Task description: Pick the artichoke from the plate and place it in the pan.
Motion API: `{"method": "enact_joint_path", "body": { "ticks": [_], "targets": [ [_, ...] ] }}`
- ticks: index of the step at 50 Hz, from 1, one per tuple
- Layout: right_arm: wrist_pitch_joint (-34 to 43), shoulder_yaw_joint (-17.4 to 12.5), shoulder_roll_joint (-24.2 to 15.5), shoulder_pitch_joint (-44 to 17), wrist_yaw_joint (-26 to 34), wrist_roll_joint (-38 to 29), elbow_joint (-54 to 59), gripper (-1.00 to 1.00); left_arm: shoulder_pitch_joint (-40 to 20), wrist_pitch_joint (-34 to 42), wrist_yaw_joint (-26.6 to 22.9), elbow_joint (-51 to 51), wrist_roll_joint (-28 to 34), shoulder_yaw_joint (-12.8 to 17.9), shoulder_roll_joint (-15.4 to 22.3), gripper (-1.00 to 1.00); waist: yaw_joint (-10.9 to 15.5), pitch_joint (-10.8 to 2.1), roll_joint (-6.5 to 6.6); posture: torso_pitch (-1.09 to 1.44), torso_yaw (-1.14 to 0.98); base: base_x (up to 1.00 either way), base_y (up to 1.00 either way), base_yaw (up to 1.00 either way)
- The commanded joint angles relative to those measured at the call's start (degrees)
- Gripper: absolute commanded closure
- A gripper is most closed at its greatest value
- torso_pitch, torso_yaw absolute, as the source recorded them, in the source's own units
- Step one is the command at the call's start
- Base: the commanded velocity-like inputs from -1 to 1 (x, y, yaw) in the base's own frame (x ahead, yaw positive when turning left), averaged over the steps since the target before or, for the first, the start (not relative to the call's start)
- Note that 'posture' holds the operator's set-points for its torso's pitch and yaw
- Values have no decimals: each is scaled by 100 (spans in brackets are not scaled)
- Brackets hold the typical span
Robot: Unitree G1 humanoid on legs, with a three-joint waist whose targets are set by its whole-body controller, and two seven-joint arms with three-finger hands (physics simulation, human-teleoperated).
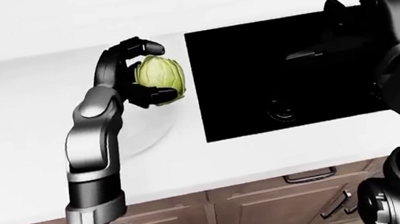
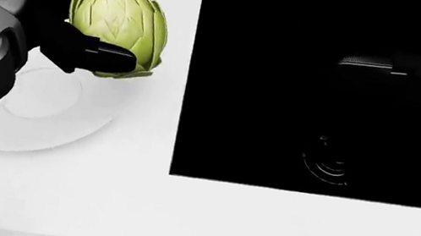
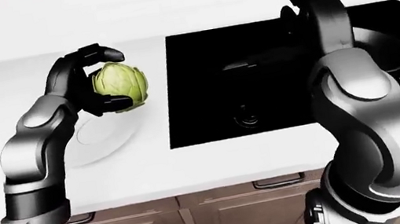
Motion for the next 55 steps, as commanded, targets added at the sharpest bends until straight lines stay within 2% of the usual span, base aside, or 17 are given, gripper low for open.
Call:
{"method": "enact_joint_path", "body": {
  "ticks": [1, 4, 6, 10, 14, 16, 17, 18, 19, 20, 27, 30, 36, 39, 41, 43, 55],
  "targets": [
    [-68, -41, -54, -169, 27, 32, -175, -100, -204, -204, 55, -437, -58, 98, 61, 69, 22, -180, -19, 0, 0, 0, -24, 0],
    [-68, 43, -2, -198, -16, 2, -150, -100, -144, 1, 88, -689, -85, 112, 63, 69, -2, -194, 282, 0, 0, 0, -25, 0],
    [-142, 104, 16, -213, -26, -42, -63, -100, -186, 42, 94, -691, -95, 124, 78, 69, 12, -202, 192, 0, 0, 0, -24, 0],
    [-228, 147, 28, -233, -10, -100, 33, -100, -265, 1, 100, -575, -95, 104, 80, 69, -52, -290, 206, 0, 0, 0, -24, 0],
    [-219, 140, 35, -251, 8, -122, 36, -100, -372, -48, 83, -432, -98, 105, 102, 70, -35, -219, -5, 0, 0, 0, -24, 0],
    [-179, 134, 34, -261, 11, -128, 7, -100, -386, -79, 82, -384, -102, 113, 109, 69, -10, -235, -239, 0, 0, 0, -25, 0],
    [-188, 131, 38, -245, 17, -134, 7, -100, -386, -68, 83, -392, -104, 114, 115, 70, -3, -286, -461, 0, 0, 0, -25, 0],
    [-177, 135, 45, -247, 18, -136, -5, -100, -389, -45, 83, -413, -108, 115, 120, 69, 34, -345, -515, 0, 0, 0, -25, 0],
    [-158, 134, 49, -245, 21, -136, -23, -100, -392, -26, 85, -432, -112, 119, 125, 70, -33, -240, -409, 0, 0, 0, -24, 0],
    [-158, 127, 47, -234, 29, -136, -31, -100, -390, -20, 85, -441, -114, 118, 126, 70, -12, -202, -438, 0, 0, 0, -24, 0],
    [-99, 83, 36, -233, 67, -138, -86, -100, -404, 150, 114, -612, -128, 108, 117, 69, -16, -136, -10, 0, 0, 0, -25, 0],
    [-99, 89, 35, -230, 77, -144, -94, -100, -380, 149, 117, -635, -131, 118, 122, 69, -44, -192, 316, 0, 0, 0, -25, 0],
    [-113, 97, 37, -223, 88, -166, -81, -100, -388, 185, 128, -662, -141, 113, 118, 69, -56, -280, 201, 0, 0, 0, -24, 0],
    [-125, 93, 39, -221, 98, -176, -71, -100, -347, 81, 116, -592, -131, 113, 117, 69, -45, -221, 45, 0, 0, 0, -25, 0],
    [-113, 95, 44, -231, 100, -178, -72, -100, -362, 100, 112, -597, -136, 121, 129, 69, -25, -214, -141, 0, 0, 0, -25, 0],
    [-87, 86, 46, -235, 101, -175, -99, -100, -369, 134, 117, -625, -139, 117, 128, 69, -17, -302, -565, 0, 0, 0, -24, 0],
    [-136, 94, 39, -218, 132, -193, -73, -100, -395, 159, 128, -631, -149, 115, 125, 70, -27, -168, 96, 0, 0, 0, -24, 0]
  ]
}}
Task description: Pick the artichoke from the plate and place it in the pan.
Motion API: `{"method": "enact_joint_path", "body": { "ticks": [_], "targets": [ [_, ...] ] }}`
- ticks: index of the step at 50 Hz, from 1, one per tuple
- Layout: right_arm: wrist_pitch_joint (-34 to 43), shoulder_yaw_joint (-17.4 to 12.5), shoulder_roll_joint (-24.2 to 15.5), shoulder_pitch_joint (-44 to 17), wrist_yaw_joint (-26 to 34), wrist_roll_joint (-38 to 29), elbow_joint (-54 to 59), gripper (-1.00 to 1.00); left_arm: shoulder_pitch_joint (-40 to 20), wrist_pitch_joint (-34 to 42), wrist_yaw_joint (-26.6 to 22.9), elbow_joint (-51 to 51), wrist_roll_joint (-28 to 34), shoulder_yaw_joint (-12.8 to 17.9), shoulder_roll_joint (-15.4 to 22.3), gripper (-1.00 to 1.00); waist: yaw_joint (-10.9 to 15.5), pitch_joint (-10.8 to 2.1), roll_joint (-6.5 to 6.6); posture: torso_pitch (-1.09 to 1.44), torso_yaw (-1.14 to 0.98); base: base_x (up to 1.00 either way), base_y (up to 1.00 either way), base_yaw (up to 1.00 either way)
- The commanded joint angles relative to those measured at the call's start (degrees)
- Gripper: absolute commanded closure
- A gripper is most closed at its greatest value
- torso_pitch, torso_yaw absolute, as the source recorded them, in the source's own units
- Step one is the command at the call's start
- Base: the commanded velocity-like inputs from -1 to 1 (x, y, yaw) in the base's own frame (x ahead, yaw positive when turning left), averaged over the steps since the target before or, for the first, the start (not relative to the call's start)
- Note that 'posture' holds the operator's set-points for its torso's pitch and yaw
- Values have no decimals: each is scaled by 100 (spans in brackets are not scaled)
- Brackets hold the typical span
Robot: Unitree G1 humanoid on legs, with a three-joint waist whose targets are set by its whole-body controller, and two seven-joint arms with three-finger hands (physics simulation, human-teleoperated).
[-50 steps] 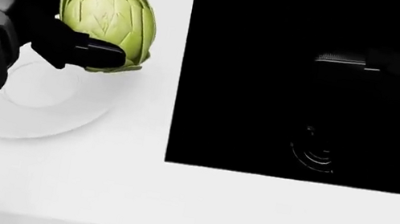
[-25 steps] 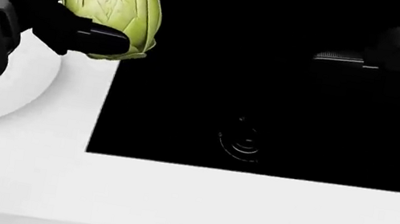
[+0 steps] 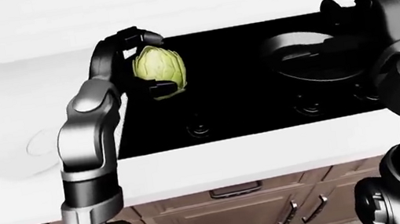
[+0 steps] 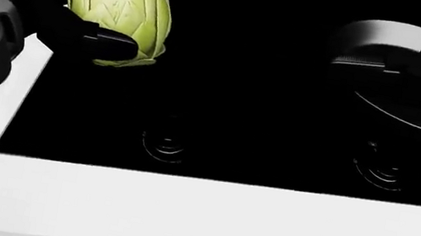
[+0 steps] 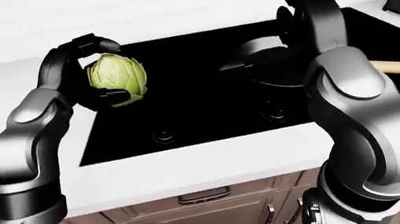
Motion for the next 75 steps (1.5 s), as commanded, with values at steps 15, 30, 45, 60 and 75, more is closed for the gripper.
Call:
{"method": "enact_joint_path", "body": {
  "ticks": [15, 30, 45, 60, 75],
  "targets": [
    [-162, -20, -37, -145, 19, -4, -104, -100, -249, -233, 40, -229, -10, 106, 74, 72, 29, -292, -776, 0, 0, 0, -24, 0],
    [-155, -9, -39, -161, 24, -14, -101, -100, -246, -262, 43, -203, -15, 111, 73, 74, 27, -194, 64, 0, 0, 0, -25, 0],
    [-153, -5, -39, -165, 45, -30, -99, -100, -240, -323, 63, -153, -17, 99, 52, 76, -2, -233, -501, 0, 0, 0, -25, 0],
    [-110, -19, -40, -166, 67, -38, -141, -100, -284, -256, 45, -190, -25, 108, 87, 78, -2, -268, 38, 0, 0, 0, -25, 0],
    [-119, -15, -33, -151, 69, -41, -153, -100, -321, -212, 55, -218, -46, 123, 94, 79, 14, -156, -293, 0, 0, 0, -20, 0]
  ]
}}
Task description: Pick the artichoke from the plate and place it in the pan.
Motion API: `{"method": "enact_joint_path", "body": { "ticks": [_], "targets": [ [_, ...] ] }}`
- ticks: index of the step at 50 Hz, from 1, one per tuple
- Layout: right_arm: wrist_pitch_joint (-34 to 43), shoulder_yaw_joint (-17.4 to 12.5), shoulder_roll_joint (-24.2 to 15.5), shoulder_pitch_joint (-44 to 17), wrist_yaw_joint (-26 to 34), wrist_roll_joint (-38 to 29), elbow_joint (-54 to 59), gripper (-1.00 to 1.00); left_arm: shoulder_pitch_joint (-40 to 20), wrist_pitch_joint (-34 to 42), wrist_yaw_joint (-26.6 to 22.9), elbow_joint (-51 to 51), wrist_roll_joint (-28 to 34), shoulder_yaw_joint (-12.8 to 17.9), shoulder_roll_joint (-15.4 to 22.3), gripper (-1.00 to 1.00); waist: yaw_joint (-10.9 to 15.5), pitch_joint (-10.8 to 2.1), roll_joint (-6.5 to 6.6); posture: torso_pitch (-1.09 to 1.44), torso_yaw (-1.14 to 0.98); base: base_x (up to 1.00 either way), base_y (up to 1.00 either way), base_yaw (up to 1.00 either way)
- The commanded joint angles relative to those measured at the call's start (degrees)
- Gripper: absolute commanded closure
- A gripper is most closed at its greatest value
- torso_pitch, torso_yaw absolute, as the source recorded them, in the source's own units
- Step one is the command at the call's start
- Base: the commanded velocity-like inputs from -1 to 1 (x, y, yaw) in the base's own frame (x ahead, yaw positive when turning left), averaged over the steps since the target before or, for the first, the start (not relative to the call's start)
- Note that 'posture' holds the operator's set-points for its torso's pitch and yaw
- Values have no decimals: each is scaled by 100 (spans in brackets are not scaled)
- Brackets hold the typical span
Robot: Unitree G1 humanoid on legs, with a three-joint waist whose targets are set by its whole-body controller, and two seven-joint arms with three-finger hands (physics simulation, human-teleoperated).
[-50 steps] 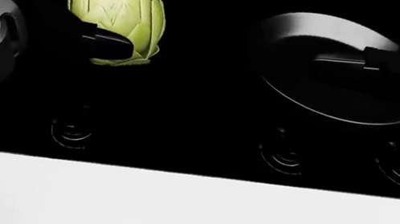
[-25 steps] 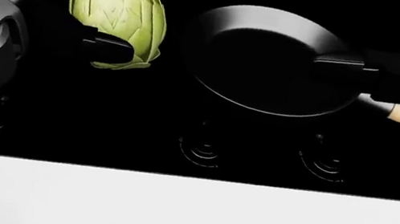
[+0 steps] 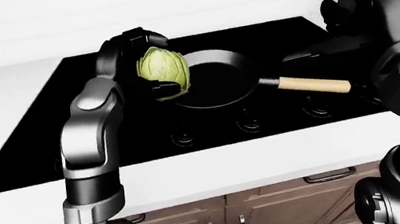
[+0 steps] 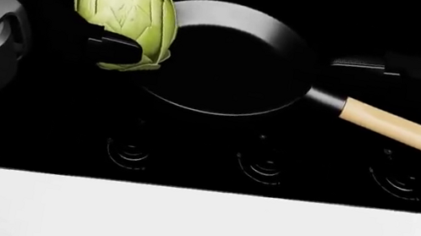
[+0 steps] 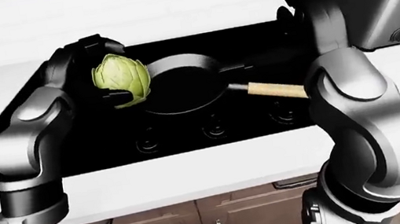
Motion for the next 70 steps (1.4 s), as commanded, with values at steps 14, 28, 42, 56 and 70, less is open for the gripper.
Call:
{"method": "enact_joint_path", "body": {
  "ticks": [14, 28, 42, 56, 70],
  "targets": [
    [-130, -22, -46, -191, 3, 25, -105, -100, -229, -413, 144, -179, -16, 239, 131, 77, 14, -217, 123, 0, 0, 0, -18, 0],
    [-103, -56, -48, -229, -13, 60, -139, -100, -269, -326, 174, -239, -62, 237, 146, 80, 13, 3, -211, 0, 0, 0, -11, 0],
    [-206, -47, -64, -191, -22, 78, -93, -100, -338, -330, 187, -185, -75, 230, 154, 80, -11, -128, -66, 0, 0, 0, 0, 0],
    [-213, -49, -78, -165, -27, 94, -104, -100, -739, -530, 312, 350, -106, 200, 87, 80, 35, -160, -90, 0, 0, 0, 0, 0],
    [-194, -80, -117, -200, -39, 132, -96, -100, -1681, -1095, 562, 1732, -99, 26, -165, 84, 44, -151, -124, 0, 0, 0, 0, 0]
  ]
}}
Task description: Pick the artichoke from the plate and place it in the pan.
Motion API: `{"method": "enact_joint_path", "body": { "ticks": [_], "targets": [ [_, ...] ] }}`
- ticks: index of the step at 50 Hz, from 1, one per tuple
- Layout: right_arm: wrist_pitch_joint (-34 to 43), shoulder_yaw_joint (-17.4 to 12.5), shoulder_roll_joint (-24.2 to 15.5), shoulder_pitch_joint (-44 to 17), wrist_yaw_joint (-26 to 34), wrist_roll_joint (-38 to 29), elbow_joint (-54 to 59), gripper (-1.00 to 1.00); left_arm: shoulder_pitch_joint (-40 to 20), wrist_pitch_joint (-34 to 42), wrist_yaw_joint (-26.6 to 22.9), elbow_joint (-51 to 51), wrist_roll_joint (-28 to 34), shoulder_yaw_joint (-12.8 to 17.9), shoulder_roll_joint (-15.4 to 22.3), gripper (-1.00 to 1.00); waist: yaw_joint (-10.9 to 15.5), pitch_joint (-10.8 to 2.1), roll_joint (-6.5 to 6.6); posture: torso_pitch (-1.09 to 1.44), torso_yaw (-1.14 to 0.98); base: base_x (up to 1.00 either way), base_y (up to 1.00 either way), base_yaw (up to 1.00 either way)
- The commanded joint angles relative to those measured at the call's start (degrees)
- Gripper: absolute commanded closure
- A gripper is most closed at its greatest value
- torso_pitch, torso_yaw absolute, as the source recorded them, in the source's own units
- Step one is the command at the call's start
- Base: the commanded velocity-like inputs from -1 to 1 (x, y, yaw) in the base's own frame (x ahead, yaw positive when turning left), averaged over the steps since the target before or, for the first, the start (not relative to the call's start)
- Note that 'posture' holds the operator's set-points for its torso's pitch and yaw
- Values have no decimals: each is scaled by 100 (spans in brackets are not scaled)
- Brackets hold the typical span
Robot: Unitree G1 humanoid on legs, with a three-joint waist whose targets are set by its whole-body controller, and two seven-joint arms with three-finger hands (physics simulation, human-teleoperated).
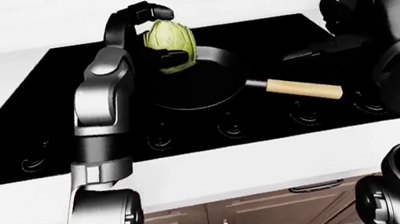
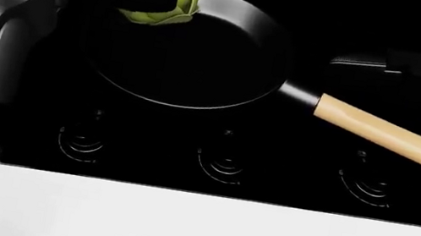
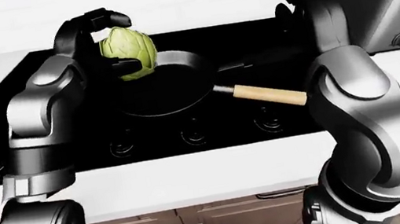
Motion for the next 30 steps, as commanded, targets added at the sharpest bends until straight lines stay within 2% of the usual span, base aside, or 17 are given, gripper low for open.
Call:
{"method": "enact_joint_path", "body": {
  "ticks": [1, 15, 25, 30],
  "targets": [
    [-161, -64, -73, -167, -14, -17, -91, -100, -413, -429, 51, -85, -38, 67, 21, 83, 3, -193, -7, 0, 0, 0, 0, 0],
    [-195, -117, -102, -111, -28, 33, -92, -100, -1411, -1800, 208, 2339, 42, 49, -108, 80, 17, -197, -62, 0, 0, 0, 0, 0],
    [-311, -104, -118, -50, -39, 58, -27, -100, -1573, -2300, 304, 3012, 74, 36, -212, 81, 13, -203, -89, 0, 0, 0, 0, 0],
    [-239, -136, -126, -84, -60, 99, -72, -100, -1529, -2341, 316, 3029, 146, -24, -279, 81, 13, -211, -89, 0, 0, 0, 0, 0]
  ]
}}
